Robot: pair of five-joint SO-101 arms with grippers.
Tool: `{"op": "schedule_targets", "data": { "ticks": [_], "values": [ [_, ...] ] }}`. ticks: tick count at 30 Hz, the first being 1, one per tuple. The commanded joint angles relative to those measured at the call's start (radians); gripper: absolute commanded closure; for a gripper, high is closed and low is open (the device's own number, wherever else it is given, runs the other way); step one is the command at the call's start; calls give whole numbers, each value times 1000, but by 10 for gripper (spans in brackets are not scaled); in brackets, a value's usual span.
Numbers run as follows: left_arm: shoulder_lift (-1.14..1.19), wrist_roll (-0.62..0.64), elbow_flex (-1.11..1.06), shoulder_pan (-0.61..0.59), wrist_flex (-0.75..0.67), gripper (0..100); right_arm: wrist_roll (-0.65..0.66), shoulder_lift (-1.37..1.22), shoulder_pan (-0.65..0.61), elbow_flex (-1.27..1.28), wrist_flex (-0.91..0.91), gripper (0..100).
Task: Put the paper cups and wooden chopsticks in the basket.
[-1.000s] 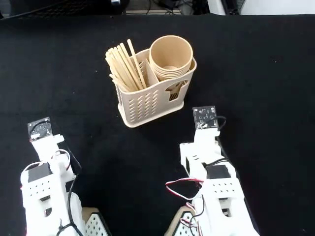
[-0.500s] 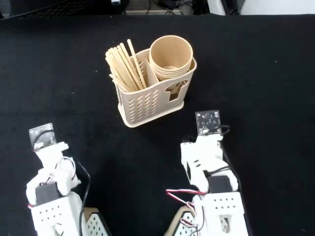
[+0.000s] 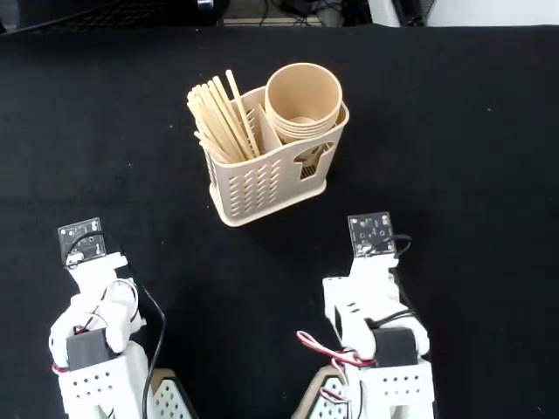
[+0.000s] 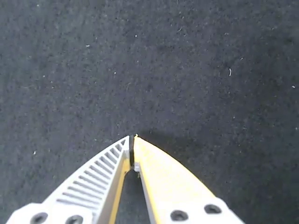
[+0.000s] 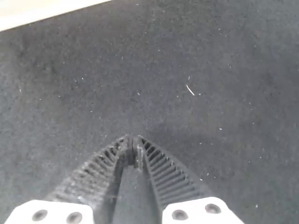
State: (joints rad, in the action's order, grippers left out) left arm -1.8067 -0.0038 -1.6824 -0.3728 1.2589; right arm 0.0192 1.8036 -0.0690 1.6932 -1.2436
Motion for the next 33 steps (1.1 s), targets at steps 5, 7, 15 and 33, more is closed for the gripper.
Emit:
{"op": "schedule_targets", "data": {
  "ticks": [5,7,15,33],
  "values": [
    [-23,8,-16,145,-12,970,6,64,-8,-7,-5,984],
    [-23,8,-16,269,-12,970,6,64,-8,-7,-5,984],
    [-23,8,-16,228,-12,970,6,64,-8,-7,-5,984],
    [-9,8,-16,45,-12,970,6,64,-8,-7,-5,984]
  ]
}}
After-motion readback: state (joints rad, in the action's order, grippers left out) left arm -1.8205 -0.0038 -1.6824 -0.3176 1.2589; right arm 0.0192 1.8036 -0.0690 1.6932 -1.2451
